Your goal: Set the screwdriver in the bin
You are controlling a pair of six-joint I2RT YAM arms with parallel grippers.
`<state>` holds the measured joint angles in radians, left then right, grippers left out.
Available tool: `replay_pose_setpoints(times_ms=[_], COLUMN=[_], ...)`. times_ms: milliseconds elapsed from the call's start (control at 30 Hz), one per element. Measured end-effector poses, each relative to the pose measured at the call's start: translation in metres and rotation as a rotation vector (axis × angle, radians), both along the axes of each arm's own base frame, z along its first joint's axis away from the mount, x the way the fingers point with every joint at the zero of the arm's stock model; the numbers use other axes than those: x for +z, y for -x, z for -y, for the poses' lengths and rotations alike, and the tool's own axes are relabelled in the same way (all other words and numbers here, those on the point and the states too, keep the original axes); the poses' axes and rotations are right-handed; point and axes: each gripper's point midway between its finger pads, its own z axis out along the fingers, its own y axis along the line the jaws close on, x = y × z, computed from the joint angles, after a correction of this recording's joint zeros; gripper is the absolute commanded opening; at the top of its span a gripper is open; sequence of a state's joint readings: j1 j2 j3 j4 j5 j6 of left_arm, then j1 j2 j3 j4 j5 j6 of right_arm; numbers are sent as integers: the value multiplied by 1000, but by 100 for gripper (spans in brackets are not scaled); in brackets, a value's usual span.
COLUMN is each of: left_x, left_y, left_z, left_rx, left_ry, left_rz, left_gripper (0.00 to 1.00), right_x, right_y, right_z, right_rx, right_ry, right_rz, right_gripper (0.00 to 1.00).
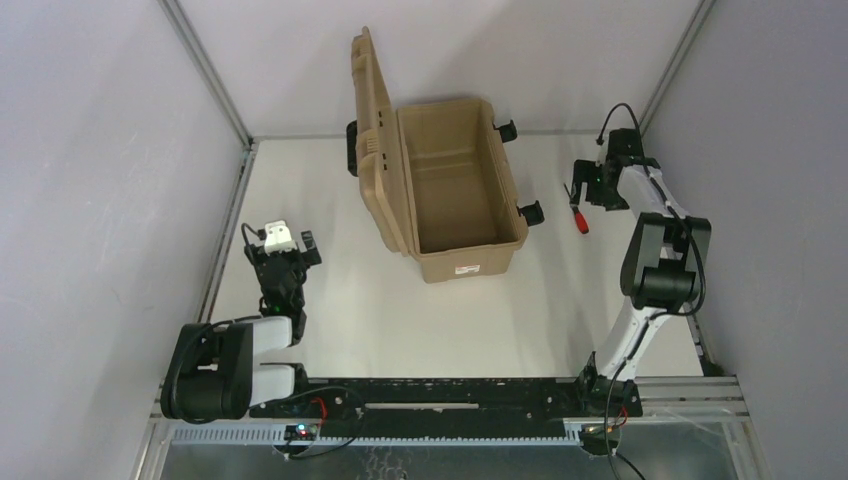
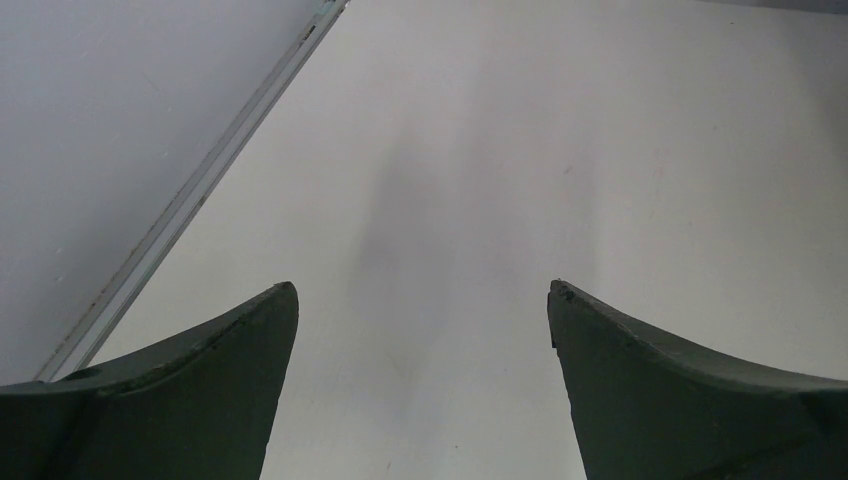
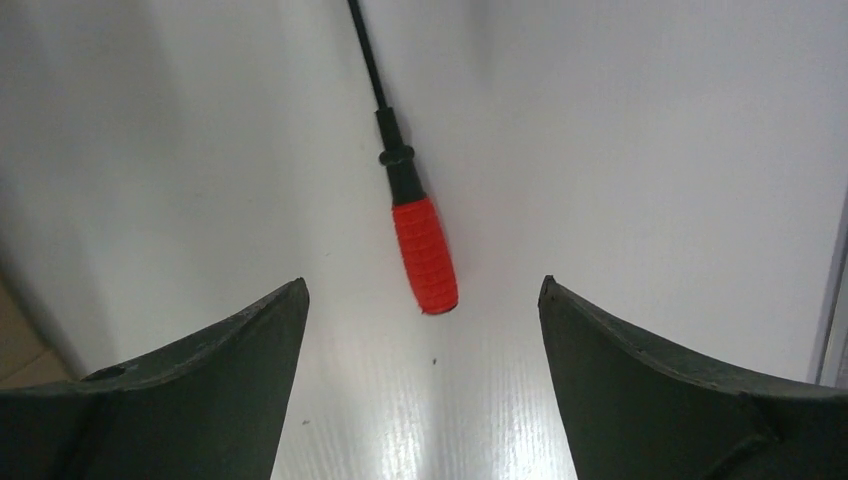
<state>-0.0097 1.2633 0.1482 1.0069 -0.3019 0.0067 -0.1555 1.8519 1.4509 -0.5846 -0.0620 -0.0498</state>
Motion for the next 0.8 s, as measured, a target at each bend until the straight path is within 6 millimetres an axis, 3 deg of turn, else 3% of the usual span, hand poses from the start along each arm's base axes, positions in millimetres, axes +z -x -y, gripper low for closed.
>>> replay_pose_setpoints(times_ms=[167, 300, 333, 433, 500, 700, 800], left_x=[0, 0, 0, 0, 0, 0, 0], left_y=[0, 0, 0, 0, 0, 0, 0], left_z=[0, 0, 0, 0, 0, 0, 0], left_rx=[0, 0, 0, 0, 0, 0, 0], left_ry=[0, 0, 0, 0, 0, 0, 0], left_rz=[0, 0, 0, 0, 0, 0, 0], left_gripper=[100, 100, 100, 100, 100, 100, 100], right_x=[-32, -60, -66, -77, -75, -72, -59], right_y=[-7, -8, -7, -5, -6, -1, 7], right_z=[7, 7, 7, 4, 5, 7, 6], right_rx=[21, 41, 46, 53, 51, 28, 18], right_ry=[53, 77, 79, 66, 76, 74, 72], right_rz=[-90, -161, -175, -204, -204, -222, -233], right_gripper=[84, 62, 55, 15, 1, 0, 0])
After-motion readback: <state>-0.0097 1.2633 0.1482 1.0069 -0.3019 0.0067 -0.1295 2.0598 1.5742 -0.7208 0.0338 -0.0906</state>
